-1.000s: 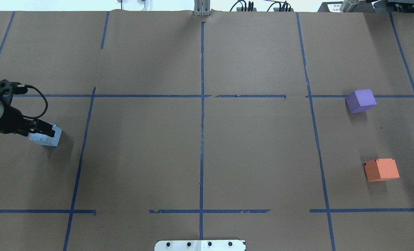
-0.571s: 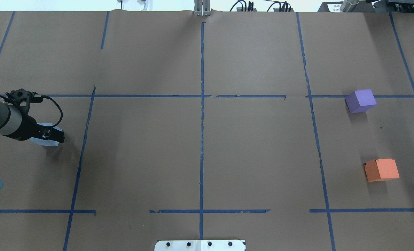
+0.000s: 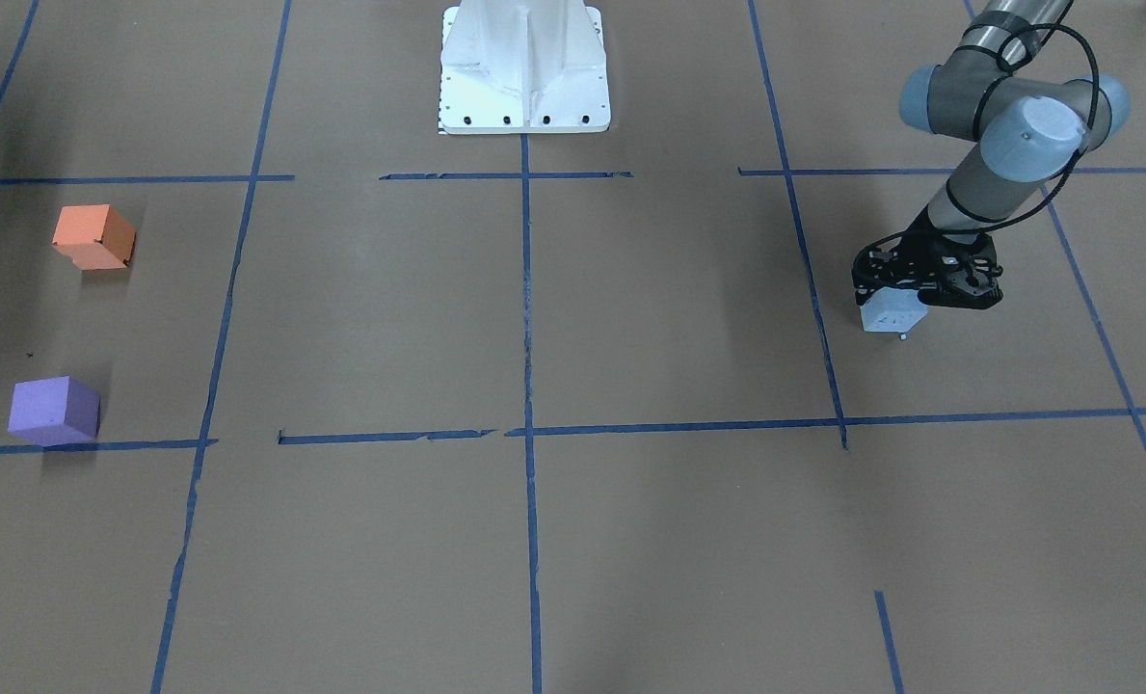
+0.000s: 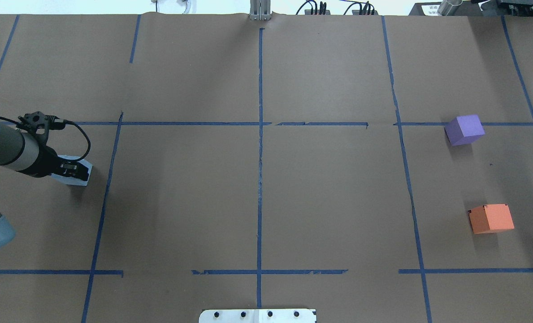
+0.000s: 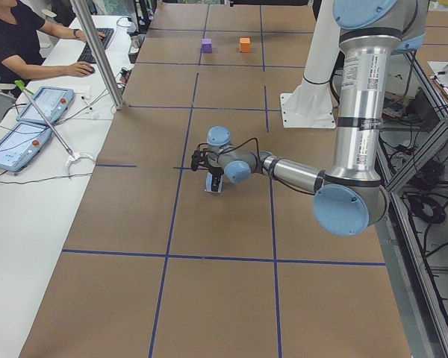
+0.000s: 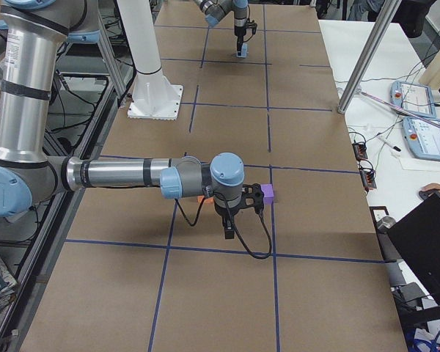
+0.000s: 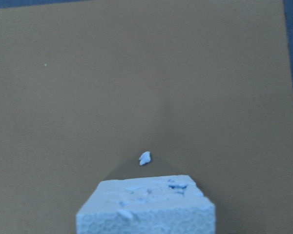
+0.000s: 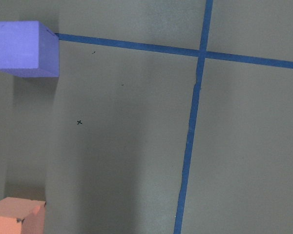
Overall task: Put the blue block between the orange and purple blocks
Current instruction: 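Carry the light blue cube with the left gripper toward the table center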
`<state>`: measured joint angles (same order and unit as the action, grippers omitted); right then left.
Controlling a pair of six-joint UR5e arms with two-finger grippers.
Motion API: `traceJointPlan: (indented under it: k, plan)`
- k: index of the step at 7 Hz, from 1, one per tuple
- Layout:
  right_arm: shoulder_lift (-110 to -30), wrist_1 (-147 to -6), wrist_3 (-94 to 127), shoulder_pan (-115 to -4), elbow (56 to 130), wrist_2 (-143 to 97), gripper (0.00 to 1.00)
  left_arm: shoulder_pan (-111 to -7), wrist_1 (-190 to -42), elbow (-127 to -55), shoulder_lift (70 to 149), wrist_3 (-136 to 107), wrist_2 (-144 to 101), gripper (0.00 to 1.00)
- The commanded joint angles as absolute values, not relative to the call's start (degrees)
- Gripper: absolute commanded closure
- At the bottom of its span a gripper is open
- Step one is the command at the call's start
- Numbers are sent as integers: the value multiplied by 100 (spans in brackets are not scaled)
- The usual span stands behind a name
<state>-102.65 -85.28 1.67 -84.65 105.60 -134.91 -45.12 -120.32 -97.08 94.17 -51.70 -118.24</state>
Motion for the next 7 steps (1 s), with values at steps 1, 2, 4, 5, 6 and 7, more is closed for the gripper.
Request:
traceJointPlan:
  k: [1,2,4,5,6,7]
  plan:
    - [-10266,-8525,167,-8464,10564,-13491,0,-4509,-10426,-9852,10985,-5247,-11821,100]
    - [-10266,-8525,176,-8438,10564,-13491,0,-4248,-9676,-9835,11926,-5317,-11821,100]
    - [-10240,-8525,185,-8306,10564,-13500,0,-3142,-9607,-9225,13133,-6149,-11001,100]
    - [-10222,-8525,185,-8245,10556,-13509,0,-2920,-9667,-8428,13749,-6387,-10812,100]
    - [-10222,-8525,185,-8227,10556,-13692,0,-2822,-9703,-7828,14164,-6616,-10793,99]
    - [-10222,-8525,185,-8174,10556,-13772,0,-2743,-9703,-7579,14290,-6609,-10793,97]
